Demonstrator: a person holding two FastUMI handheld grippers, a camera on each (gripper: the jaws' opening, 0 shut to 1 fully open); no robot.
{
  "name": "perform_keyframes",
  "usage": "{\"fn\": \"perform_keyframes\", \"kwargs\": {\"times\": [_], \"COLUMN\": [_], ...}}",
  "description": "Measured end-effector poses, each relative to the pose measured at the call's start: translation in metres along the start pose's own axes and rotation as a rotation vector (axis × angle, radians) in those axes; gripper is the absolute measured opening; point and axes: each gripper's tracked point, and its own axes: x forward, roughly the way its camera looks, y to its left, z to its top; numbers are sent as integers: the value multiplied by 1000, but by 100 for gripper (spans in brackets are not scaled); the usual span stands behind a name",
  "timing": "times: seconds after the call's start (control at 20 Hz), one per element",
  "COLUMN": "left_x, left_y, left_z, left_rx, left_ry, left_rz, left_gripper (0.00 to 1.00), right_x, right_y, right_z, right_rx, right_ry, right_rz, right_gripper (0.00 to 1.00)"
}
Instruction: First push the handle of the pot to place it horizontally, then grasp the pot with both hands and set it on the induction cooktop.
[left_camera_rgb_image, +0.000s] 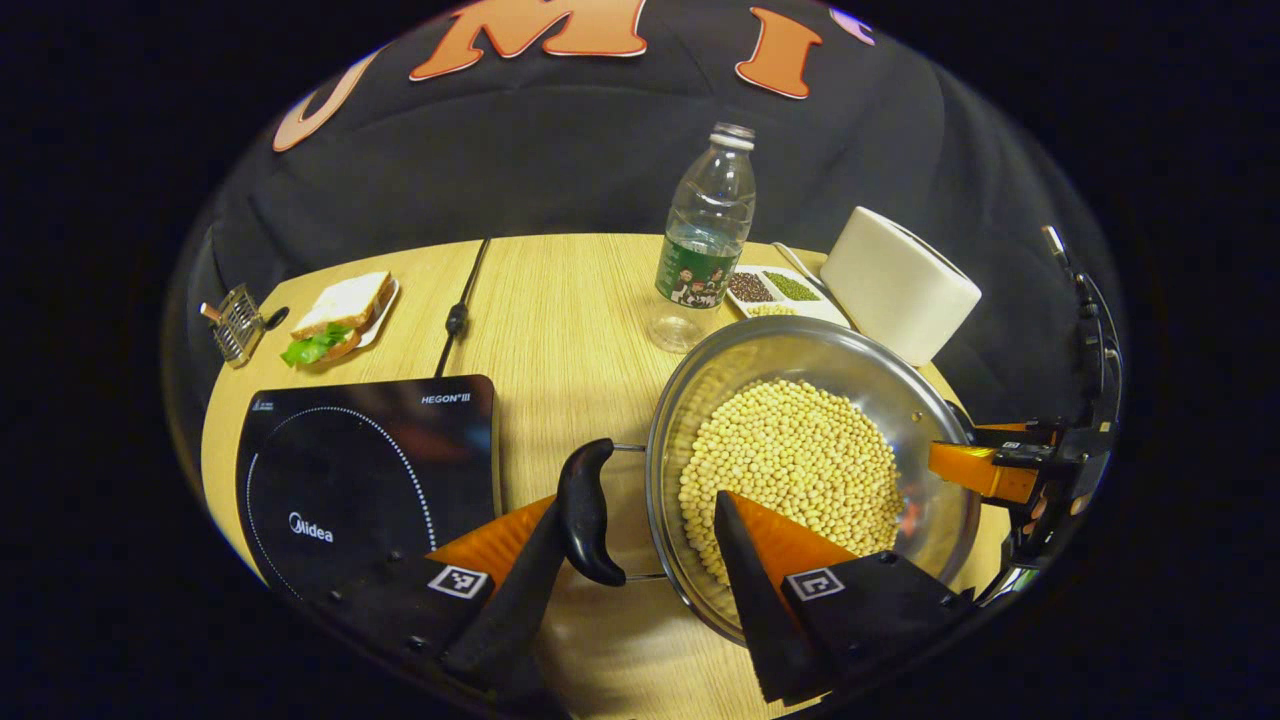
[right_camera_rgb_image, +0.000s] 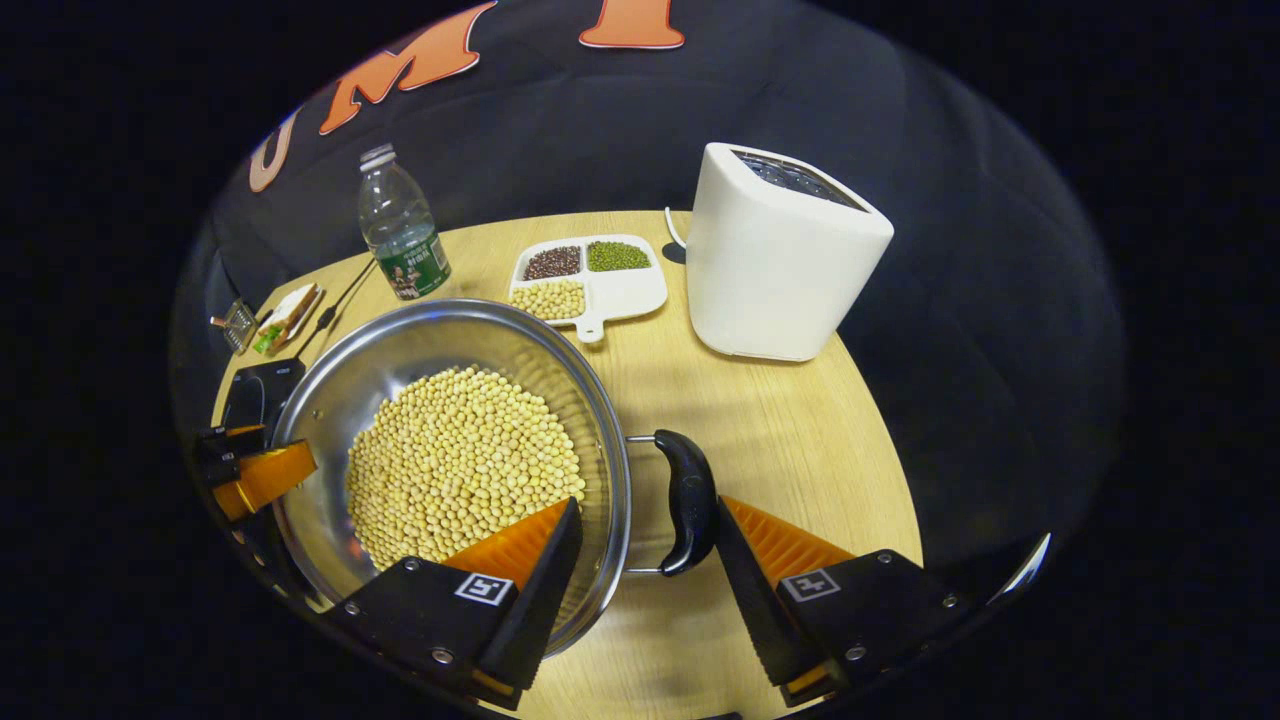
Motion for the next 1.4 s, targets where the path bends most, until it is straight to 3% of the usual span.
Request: {"fn": "perform_keyframes", "kwargs": {"times": [0.15, 0.4, 0.75, 1.05, 1.1, 1.25, 1.4], "left_x": [14, 30, 34, 31, 27, 25, 16], "left_y": [2, 8, 12, 11, 19, 16, 18], "left_z": [-6, -6, 8, 8, 8, 6, 9], "left_rx": [-20, -35, -36, -24, -5, -37, -26], "left_ry": [20, 2, -113, -132, -129, -125, -131], "left_rz": [23, 56, 100, 111, 147, 109, 117], "left_gripper": [95, 84, 83, 79, 78, 73, 73], "right_x": [7, 19, 14, 7, 6, 2, -1], "right_y": [-5, -7, -15, -22, -14, -23, -13], "right_z": [-2, 2, 9, 13, 12, 20, 17], "right_rx": [-8, -57, -53, -6, -7, -28, -27], "right_ry": [-2, -48, -132, -188, -186, -214, -203], "right_rz": [-23, -79, -85, -85, -88, -93, -88], "right_gripper": [83, 79, 76, 68, 67, 67, 66]}}
